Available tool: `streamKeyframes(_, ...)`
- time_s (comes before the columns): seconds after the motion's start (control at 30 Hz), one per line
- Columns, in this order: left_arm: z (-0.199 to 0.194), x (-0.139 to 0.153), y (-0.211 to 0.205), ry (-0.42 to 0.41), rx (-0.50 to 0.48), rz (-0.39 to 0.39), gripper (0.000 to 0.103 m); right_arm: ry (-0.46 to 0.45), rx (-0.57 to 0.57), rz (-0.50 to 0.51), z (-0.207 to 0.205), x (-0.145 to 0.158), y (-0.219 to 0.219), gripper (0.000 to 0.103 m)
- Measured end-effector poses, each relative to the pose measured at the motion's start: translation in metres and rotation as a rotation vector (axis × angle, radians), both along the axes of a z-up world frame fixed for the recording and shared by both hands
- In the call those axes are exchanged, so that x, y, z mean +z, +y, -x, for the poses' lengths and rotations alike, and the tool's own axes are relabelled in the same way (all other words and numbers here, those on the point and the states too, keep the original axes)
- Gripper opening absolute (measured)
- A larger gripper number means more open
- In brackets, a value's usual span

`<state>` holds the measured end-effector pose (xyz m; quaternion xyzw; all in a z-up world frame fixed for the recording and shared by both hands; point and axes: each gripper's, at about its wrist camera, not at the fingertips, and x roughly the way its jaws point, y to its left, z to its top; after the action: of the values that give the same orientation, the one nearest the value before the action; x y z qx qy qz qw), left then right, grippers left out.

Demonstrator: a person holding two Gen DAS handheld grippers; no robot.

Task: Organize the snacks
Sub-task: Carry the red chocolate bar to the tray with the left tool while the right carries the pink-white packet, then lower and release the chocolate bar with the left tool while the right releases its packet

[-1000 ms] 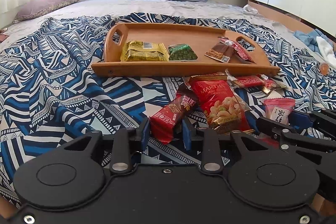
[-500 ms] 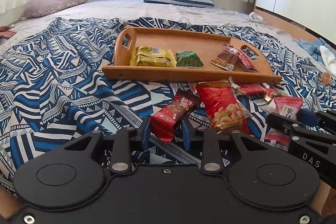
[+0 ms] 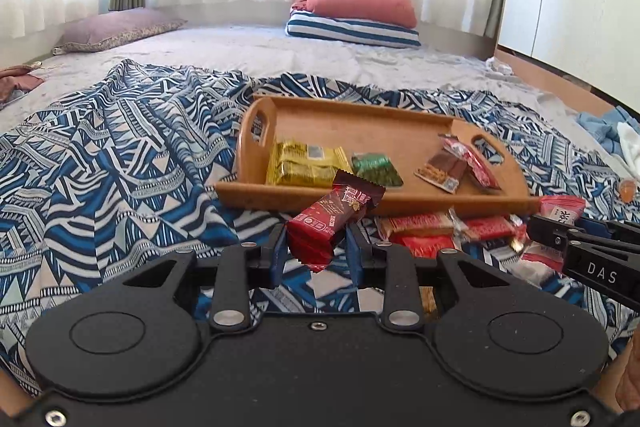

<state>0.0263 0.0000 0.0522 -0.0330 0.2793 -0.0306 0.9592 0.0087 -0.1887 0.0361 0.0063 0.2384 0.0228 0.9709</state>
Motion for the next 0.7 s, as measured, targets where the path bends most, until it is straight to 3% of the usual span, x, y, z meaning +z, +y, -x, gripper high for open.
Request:
streamKeyframes(0.57, -0.086, 0.035, 0.01, -0.035, 0.041, 0.039, 0.029, 0.035, -0.033, -0.135, -0.095, 0.034, -0.028, 0.04)
streamKeyframes(0.7, -0.116, 0.035, 0.017, -0.008, 0.072, 0.064, 0.029, 0.064, -0.025, -0.146, -0.126, 0.038, -0.027, 0.04)
